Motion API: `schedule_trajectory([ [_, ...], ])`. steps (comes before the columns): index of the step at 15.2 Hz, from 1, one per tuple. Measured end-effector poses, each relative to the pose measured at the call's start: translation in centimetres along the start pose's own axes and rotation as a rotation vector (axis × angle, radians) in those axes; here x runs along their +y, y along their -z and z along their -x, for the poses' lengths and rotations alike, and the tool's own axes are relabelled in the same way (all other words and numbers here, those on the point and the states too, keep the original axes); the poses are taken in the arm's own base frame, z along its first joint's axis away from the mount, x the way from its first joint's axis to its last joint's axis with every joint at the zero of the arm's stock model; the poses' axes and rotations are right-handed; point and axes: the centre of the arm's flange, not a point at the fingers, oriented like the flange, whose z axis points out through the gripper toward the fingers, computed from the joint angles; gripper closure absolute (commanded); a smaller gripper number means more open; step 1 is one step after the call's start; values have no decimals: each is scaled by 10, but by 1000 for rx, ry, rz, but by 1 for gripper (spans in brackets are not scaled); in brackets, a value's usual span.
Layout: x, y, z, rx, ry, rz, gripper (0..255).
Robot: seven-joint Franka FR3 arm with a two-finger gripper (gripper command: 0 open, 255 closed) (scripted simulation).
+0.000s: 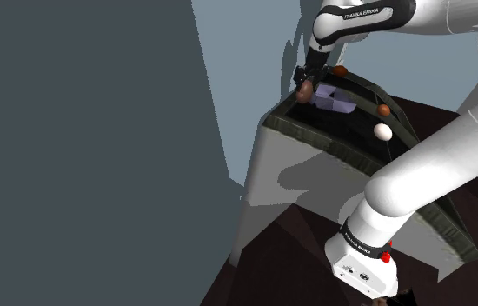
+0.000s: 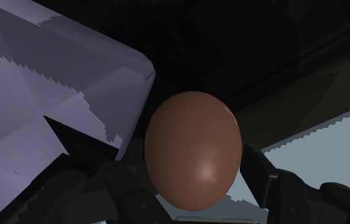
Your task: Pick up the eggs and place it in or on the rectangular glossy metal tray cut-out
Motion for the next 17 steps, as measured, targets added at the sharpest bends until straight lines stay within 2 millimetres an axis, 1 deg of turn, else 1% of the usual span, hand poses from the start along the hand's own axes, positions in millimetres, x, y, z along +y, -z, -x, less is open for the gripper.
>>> schedule_trajectory([
  [9,0,0,0,0,0,0,255],
  [11,1,5,-1,-1,0,0,255],
  [14,4,18,-3,-2,0,0,255],
  [17,4,35,-6,-1,0,0,255],
])
